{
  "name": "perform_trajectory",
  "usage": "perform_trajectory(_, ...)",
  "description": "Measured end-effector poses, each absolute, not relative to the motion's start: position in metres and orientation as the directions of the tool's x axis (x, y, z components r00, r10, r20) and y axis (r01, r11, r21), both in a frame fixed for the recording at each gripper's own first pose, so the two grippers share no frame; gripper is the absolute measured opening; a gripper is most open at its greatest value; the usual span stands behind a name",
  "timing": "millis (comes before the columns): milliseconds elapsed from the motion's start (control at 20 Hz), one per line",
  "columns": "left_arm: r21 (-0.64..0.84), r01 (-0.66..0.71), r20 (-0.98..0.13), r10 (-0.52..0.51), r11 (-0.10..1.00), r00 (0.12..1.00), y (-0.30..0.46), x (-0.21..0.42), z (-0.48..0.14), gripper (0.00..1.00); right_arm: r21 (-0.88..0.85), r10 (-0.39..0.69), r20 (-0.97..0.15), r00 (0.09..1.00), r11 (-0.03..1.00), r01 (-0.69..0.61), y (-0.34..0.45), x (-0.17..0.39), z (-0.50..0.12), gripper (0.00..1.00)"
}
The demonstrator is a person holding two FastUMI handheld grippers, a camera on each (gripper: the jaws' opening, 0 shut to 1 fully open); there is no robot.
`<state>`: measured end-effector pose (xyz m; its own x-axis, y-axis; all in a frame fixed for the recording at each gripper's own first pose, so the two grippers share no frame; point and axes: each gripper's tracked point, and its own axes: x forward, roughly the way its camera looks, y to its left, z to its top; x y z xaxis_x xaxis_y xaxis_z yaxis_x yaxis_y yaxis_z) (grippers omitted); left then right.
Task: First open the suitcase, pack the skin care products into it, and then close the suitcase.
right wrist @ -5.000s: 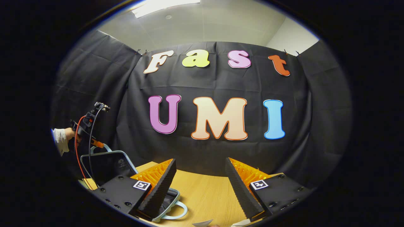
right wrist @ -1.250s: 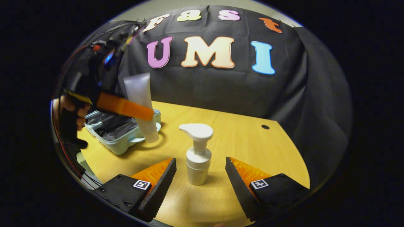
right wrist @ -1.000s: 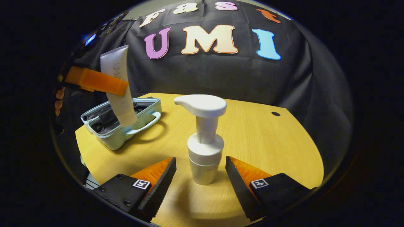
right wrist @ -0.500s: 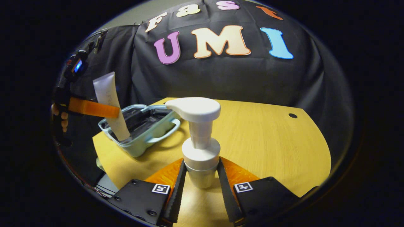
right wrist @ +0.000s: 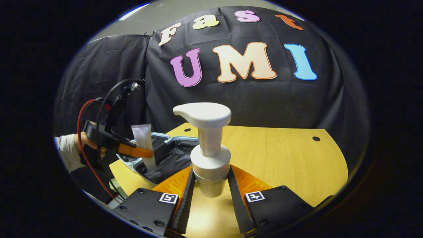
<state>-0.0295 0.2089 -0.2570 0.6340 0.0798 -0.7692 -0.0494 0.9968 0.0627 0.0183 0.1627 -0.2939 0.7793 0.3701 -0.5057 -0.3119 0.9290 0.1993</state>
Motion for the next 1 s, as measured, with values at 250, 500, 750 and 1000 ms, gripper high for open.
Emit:
perform_trajectory(250,0.025,-0.036,-0.857,0.040,0.999,0.514,0.231,-0.015,-0.306,0.27,0.130,0.344,-0.530,0.775,0.936,-0.327,0.196,0.025,-0.298,0.59)
perform_trajectory(500,0.018,0.012,-0.864,0.010,1.000,0.503,0.238,0.013,-0.328,0.33,0.125,0.309,-0.551,0.775,0.949,-0.289,0.222,0.034,-0.301,0.59)
perform_trajectory(750,-0.008,0.027,-0.826,-0.022,1.000,0.563,0.245,0.028,-0.326,0.78,0.157,0.314,-0.575,0.756,0.949,-0.275,0.255,0.045,-0.309,0.58)
perform_trajectory(1000,-0.002,0.029,-0.699,-0.022,1.000,0.715,0.274,0.033,-0.266,0.83,0.230,0.346,-0.670,0.656,0.938,-0.259,0.303,0.050,-0.351,0.59)
